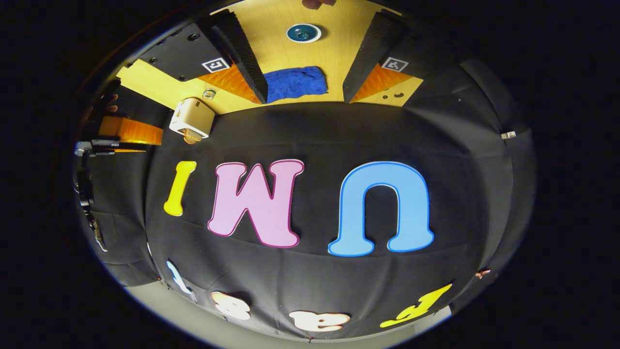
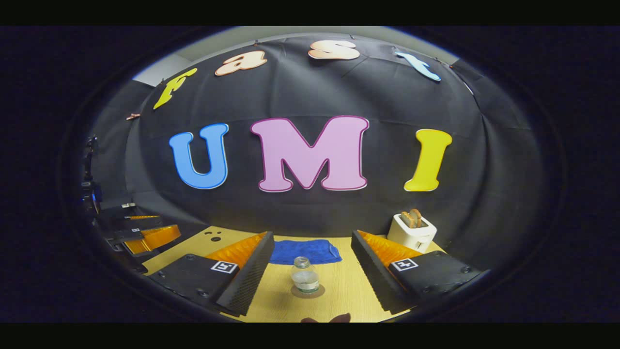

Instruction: Open the teacup lid with one hand, grasp the water bottle and pour water into the teacup with the other hand; after pouring, place the water bottle on the coaster and then close the teacup lid.

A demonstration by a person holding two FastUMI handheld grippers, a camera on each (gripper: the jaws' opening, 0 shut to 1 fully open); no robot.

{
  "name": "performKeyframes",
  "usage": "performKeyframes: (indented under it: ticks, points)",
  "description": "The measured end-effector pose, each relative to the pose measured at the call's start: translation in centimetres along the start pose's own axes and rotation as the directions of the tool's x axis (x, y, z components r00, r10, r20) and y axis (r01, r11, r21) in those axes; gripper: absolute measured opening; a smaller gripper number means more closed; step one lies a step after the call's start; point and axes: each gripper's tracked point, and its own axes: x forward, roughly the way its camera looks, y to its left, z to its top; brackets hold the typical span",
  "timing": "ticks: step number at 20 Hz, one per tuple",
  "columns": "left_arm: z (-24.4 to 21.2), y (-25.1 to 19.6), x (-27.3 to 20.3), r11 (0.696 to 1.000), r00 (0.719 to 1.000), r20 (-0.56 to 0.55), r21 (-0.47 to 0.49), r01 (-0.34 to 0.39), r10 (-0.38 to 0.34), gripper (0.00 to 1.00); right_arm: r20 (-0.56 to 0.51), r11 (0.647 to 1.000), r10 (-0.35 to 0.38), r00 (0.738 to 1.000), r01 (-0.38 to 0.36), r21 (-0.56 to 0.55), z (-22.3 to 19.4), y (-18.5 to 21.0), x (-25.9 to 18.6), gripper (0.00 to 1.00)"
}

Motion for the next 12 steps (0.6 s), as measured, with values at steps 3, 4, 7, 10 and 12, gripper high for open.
performKeyframes:
  ticks: [3, 4, 7, 10, 12]
  points:
    - [0.5, -0.1, -0.9, 1.000, 1.000, 0.007, 0.014, 0.007, -0.007, 0.98, 0.008, 1.000, 0.004, 1.000, -0.004, -0.009, 0.5, 0.2, -1.0, 0.99]
    - [0.6, -0.3, -1.2, 1.000, 1.000, 0.011, 0.014, 0.007, -0.007, 0.98, 0.008, 1.000, 0.005, 1.000, -0.005, -0.008, 0.5, 0.2, -1.2, 0.99]
    - [1.1, -0.4, -1.3, 0.999, 0.999, 0.029, 0.031, 0.011, -0.012, 0.98, 0.017, 1.000, -0.002, 1.000, 0.002, 0.002, 0.9, 0.1, -1.6, 0.99]
    - [1.1, -1.2, -1.4, 0.998, 0.999, 0.038, 0.045, 0.036, -0.038, 0.98, 0.025, 1.000, -0.012, 1.000, 0.012, 0.000, 1.3, -0.3, -2.1, 0.99]
    - [1.2, -1.7, -1.3, 0.998, 0.998, 0.039, 0.049, 0.043, -0.045, 0.98, 0.029, 1.000, -0.016, 0.999, 0.016, -0.002, 1.5, -0.4, -2.3, 0.98]
